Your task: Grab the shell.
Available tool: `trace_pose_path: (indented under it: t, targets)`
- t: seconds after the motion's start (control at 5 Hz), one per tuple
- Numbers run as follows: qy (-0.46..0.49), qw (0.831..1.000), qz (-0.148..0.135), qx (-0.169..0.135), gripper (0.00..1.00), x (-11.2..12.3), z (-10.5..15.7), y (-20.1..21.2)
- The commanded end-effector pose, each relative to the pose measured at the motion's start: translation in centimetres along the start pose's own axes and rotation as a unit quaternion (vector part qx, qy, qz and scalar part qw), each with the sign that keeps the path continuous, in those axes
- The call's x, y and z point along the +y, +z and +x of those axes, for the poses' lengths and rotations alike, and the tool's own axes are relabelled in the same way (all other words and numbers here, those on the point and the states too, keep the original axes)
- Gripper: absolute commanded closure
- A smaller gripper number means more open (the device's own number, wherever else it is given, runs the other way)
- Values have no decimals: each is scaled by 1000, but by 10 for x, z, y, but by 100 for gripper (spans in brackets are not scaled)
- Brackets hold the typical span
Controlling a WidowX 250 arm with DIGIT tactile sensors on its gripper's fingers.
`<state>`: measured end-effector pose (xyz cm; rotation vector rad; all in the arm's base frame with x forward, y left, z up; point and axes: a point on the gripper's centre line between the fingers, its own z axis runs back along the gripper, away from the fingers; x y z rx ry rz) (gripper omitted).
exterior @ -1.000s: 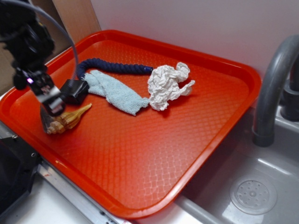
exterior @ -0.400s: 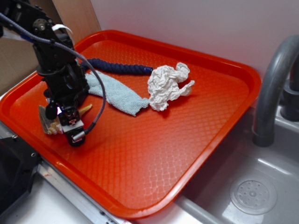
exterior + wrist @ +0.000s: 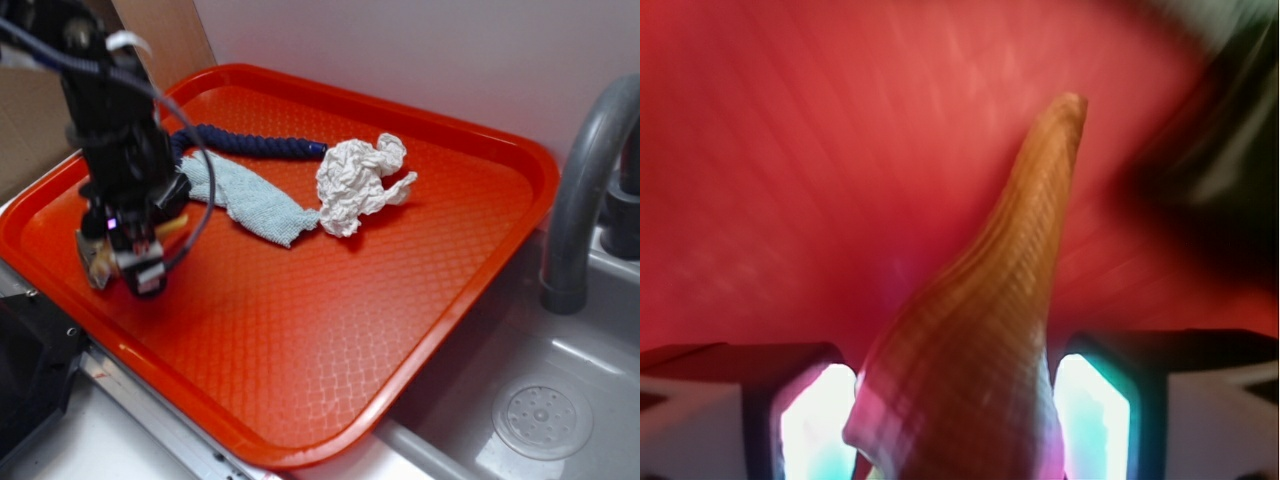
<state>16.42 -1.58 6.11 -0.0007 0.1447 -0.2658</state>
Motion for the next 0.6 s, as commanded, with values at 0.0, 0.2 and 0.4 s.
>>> trace_pose_path:
  t: [0.0, 0.2, 0.4]
  targets:
    - [15, 1000, 4, -24, 100, 11, 19, 101]
    - [39, 997, -25, -61, 100, 9, 22, 153]
    - [24, 995, -45, -84, 100, 0, 19, 170]
